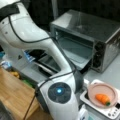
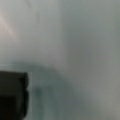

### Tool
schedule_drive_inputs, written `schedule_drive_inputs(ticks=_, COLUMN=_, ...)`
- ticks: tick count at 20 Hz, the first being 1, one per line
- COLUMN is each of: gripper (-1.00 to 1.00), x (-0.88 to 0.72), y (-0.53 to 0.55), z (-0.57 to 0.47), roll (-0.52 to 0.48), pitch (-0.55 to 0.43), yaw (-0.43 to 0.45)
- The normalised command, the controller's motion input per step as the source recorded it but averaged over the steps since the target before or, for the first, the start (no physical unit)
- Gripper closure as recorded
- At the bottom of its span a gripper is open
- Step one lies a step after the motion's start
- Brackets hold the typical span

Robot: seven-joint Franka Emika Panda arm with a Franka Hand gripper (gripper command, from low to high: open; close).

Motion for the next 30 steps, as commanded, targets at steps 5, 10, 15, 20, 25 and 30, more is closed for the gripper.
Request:
schedule_drive_inputs(ticks=5, gripper=1.0, x=0.01, y=0.06, z=0.0, roll=-0.05, pitch=0.033, yaw=0.037)
schedule_drive_inputs(ticks=10, gripper=1.0, x=-0.02, y=0.04, z=-0.04, roll=-0.049, pitch=0.049, yaw=0.028)
schedule_drive_inputs(ticks=15, gripper=1.0, x=0.0, y=0.05, z=-0.01, roll=-0.039, pitch=0.064, yaw=0.024)
schedule_drive_inputs(ticks=20, gripper=1.0, x=0.03, y=0.05, z=0.03, roll=-0.028, pitch=0.08, yaw=0.024)
schedule_drive_inputs(ticks=25, gripper=1.0, x=0.07, y=0.05, z=0.09, roll=-0.01, pitch=0.096, yaw=0.012)
schedule_drive_inputs(ticks=30, gripper=1.0, x=0.08, y=0.03, z=0.21, roll=0.013, pitch=0.122, yaw=-0.005)
